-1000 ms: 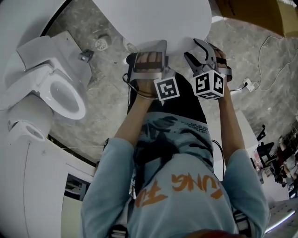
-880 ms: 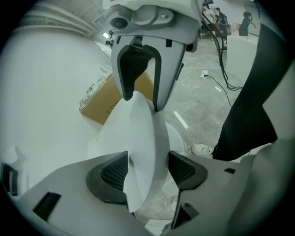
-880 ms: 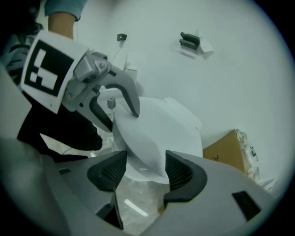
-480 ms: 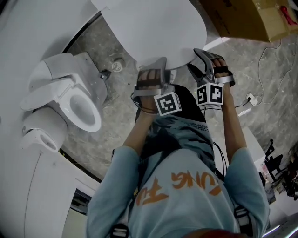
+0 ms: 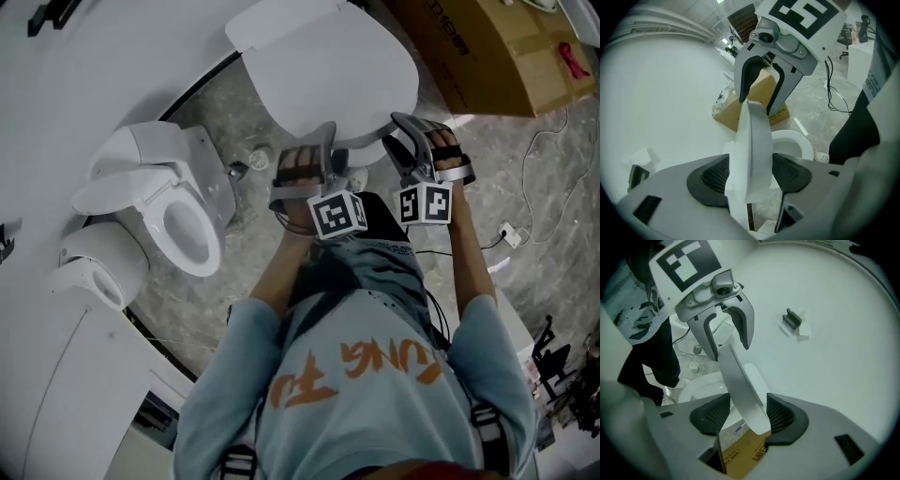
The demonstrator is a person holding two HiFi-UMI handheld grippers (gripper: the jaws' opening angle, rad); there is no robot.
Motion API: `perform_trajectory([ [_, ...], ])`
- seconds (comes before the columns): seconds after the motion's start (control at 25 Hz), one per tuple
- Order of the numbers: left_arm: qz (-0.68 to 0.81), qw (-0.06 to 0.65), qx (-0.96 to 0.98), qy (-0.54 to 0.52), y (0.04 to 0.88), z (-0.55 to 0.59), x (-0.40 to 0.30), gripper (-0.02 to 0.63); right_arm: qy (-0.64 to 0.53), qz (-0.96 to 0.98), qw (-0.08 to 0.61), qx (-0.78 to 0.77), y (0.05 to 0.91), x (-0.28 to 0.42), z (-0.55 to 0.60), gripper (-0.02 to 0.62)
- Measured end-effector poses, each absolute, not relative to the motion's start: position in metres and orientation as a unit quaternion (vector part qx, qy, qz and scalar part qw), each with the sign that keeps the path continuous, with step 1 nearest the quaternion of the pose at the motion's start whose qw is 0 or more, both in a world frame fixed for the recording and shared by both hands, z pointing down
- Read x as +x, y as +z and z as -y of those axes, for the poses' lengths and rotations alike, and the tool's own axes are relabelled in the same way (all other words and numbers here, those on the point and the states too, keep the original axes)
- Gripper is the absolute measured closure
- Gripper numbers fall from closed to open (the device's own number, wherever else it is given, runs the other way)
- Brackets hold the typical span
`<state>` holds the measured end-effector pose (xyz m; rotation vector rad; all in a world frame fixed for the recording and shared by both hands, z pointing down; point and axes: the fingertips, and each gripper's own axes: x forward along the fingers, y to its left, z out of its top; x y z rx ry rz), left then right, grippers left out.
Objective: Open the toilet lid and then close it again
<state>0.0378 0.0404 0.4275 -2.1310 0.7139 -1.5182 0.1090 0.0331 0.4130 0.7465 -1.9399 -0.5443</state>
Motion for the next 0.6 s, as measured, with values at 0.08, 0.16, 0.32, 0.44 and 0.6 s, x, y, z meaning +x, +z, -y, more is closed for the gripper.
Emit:
perform_trajectory([
  [0.08,-0.269,0.218,-0.766,-0.542,0.414,-0.030,0.034,0.302,-0.243,0.789,0.471,0.311,0.401,0.106,-0.021,0.339],
  [0.16,-0.284,0.222,-0.764,-0.535,0.400,-0.019,0.030,0.305,-0.260,0.785,0.463,0.318,0.387,0.102,-0.011,0.346],
  [0.32,-0.321,0.224,-0.760,-0.520,0.367,0.004,0.022,0.311,-0.284,0.785,0.436,0.336,0.355,0.095,0.010,0.379],
  [0.44,-0.344,0.226,-0.759,-0.504,0.345,0.025,0.015,0.326,-0.288,0.787,0.417,0.351,0.333,0.088,0.033,0.399],
  [0.6,-0.369,0.226,-0.757,-0.490,0.319,0.054,0.003,0.353,-0.297,0.781,0.402,0.375,0.308,0.077,0.065,0.428],
])
